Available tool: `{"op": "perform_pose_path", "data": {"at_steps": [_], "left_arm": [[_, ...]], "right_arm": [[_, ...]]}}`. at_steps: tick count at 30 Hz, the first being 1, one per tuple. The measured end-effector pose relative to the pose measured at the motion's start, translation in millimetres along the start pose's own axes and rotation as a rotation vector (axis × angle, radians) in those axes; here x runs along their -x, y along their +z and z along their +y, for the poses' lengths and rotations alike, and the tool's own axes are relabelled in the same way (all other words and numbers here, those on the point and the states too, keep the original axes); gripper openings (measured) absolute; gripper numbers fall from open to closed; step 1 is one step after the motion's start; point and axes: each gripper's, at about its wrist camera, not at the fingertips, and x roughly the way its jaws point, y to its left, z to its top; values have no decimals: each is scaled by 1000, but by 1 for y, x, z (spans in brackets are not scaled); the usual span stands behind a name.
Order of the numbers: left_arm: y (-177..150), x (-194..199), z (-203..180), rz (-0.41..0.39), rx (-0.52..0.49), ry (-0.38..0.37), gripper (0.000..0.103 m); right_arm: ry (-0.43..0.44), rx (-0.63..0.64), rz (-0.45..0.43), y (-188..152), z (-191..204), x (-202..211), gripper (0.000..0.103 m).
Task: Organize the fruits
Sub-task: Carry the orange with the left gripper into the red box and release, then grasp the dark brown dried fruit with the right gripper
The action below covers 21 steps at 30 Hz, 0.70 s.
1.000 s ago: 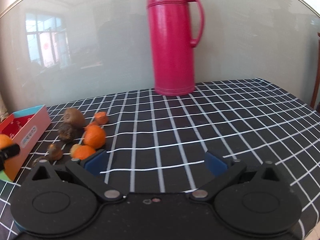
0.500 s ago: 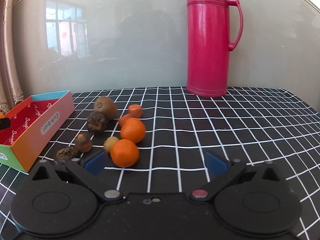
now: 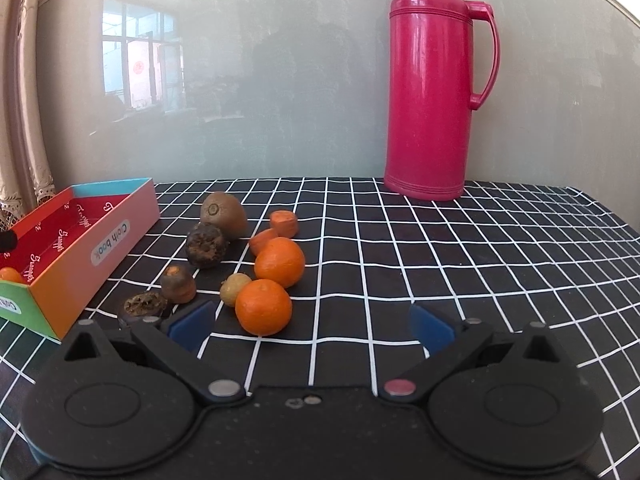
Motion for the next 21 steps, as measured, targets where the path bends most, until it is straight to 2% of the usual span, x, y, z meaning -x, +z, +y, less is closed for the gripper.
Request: {"op": "perform_pose_path", "data": {"at_steps": [4, 9, 16, 21], "left_arm": [[-1, 12, -10, -26, -12, -25, 93], [-3, 24, -16, -59, -37, -26, 103], [-5, 24, -5, -53, -30, -9, 103], [-7, 24, 4, -36, -41, 0, 103]], "right_arm": [[7, 1, -11, 0, -2, 3, 103], [34, 41, -34, 1, 3, 10, 103], [64, 175, -69, -2, 30, 18, 103], [88, 188, -78, -1, 44, 16, 103]]}}
